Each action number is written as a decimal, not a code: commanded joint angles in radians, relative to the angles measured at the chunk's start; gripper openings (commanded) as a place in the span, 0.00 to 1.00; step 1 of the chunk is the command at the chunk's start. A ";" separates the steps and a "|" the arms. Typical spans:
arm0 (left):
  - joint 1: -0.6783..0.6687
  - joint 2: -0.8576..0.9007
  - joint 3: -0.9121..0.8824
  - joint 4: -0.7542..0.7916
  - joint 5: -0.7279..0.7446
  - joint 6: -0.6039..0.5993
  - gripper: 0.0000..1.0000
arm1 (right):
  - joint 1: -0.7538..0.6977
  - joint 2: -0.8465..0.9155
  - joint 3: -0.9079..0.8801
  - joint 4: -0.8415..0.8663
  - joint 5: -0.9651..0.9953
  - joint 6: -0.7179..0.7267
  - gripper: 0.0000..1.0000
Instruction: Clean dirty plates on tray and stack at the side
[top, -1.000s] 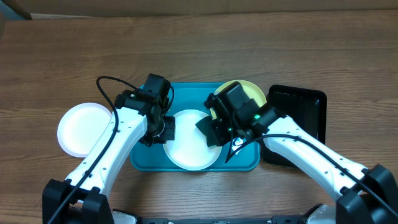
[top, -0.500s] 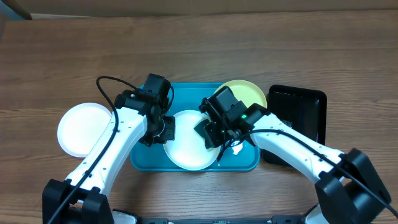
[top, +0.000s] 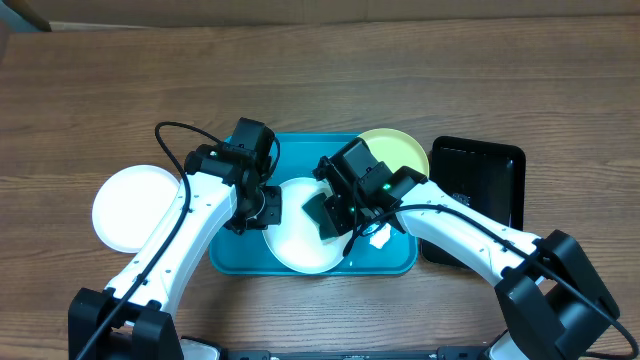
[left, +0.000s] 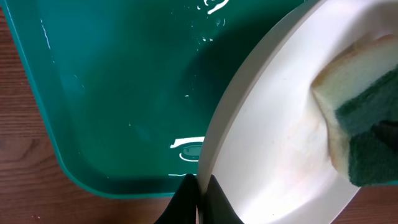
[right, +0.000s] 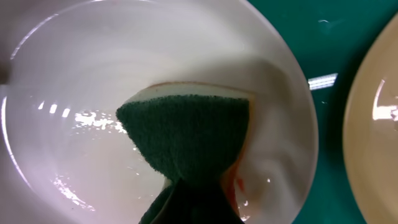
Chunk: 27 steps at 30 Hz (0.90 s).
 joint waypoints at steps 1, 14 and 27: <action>0.000 0.002 0.000 0.003 -0.022 0.019 0.04 | 0.007 0.000 0.000 -0.019 0.132 0.099 0.04; 0.001 0.002 0.000 0.011 -0.043 -0.026 0.04 | 0.007 0.000 0.000 -0.158 0.151 0.124 0.04; 0.001 0.002 0.003 -0.001 -0.179 -0.083 0.04 | -0.004 -0.097 0.060 -0.222 0.171 0.126 0.04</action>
